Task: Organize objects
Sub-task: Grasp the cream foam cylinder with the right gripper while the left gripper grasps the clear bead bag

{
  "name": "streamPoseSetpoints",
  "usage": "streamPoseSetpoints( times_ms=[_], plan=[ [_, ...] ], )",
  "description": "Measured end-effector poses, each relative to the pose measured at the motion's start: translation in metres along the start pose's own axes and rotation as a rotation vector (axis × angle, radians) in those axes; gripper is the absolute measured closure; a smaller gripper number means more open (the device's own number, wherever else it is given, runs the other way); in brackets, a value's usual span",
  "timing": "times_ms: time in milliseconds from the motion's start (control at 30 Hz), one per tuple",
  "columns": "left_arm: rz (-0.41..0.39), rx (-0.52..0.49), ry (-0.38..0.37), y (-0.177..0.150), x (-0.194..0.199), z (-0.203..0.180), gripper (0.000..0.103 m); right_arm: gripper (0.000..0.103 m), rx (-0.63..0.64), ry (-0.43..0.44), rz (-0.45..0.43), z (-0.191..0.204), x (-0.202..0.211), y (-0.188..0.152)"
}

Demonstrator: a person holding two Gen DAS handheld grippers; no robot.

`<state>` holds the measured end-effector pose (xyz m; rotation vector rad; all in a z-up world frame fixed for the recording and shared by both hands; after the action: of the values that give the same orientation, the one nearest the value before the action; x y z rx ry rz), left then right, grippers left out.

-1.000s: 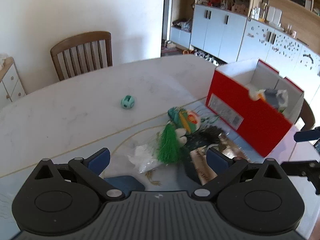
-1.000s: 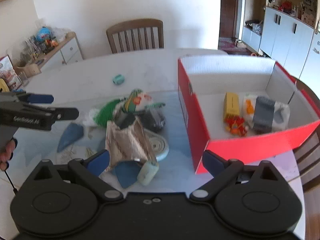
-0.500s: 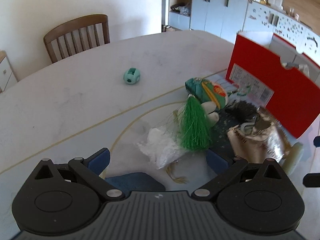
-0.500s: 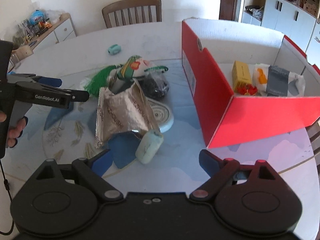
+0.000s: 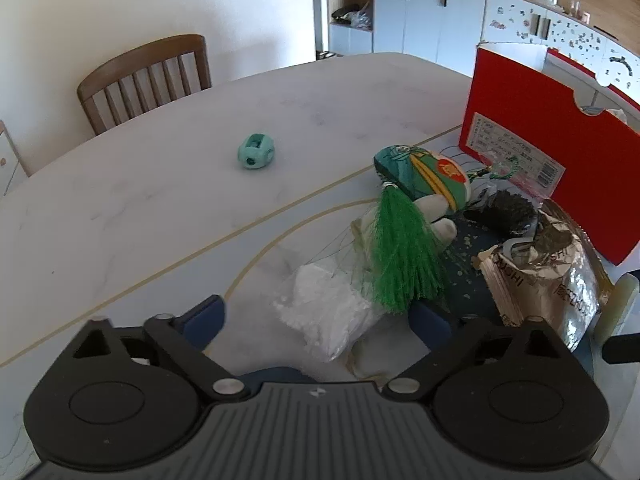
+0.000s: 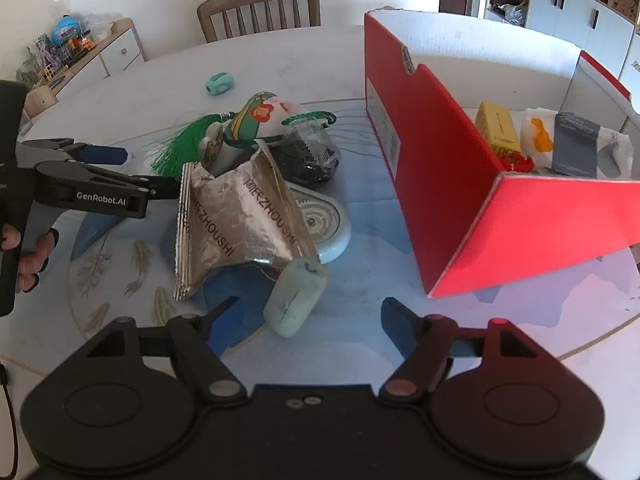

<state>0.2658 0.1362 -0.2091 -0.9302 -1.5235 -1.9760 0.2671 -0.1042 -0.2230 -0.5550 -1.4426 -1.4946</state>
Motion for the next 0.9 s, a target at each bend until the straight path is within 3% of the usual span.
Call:
streamPoseSetpoints(
  times_ms=[333, 467, 567, 900],
  plan=[
    [-0.034, -0.02, -0.016, 0.002, 0.003, -0.006, 0.051, 0.051, -0.006, 0.015, 0.007, 0.005, -0.004, 0.001],
    [-0.03, -0.01, -0.015, -0.001, 0.006, -0.005, 0.06, 0.065, -0.015, 0.019, 0.01, 0.006, -0.004, 0.0],
    [-0.019, 0.006, -0.009, -0.003, 0.009, -0.004, 0.062, 0.074, -0.018, 0.026, 0.011, 0.006, -0.003, -0.001],
    [-0.002, 0.082, -0.016, -0.016, 0.041, -0.003, 0.063, 0.077, -0.027, 0.055, 0.007, 0.005, 0.012, -0.011]
  ],
)
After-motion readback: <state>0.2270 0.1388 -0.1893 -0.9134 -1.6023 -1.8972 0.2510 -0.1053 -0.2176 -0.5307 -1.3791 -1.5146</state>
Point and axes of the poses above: each gripper's, at about its wrist camera, not at the fingertips, and x roughly against the way its jaws point, z to its left, y to its top, the point moved 5 cm from there along -x, roughly the way its jaws point, and after that the axes turned 10 degrees about -x, right-handed, at the moved point
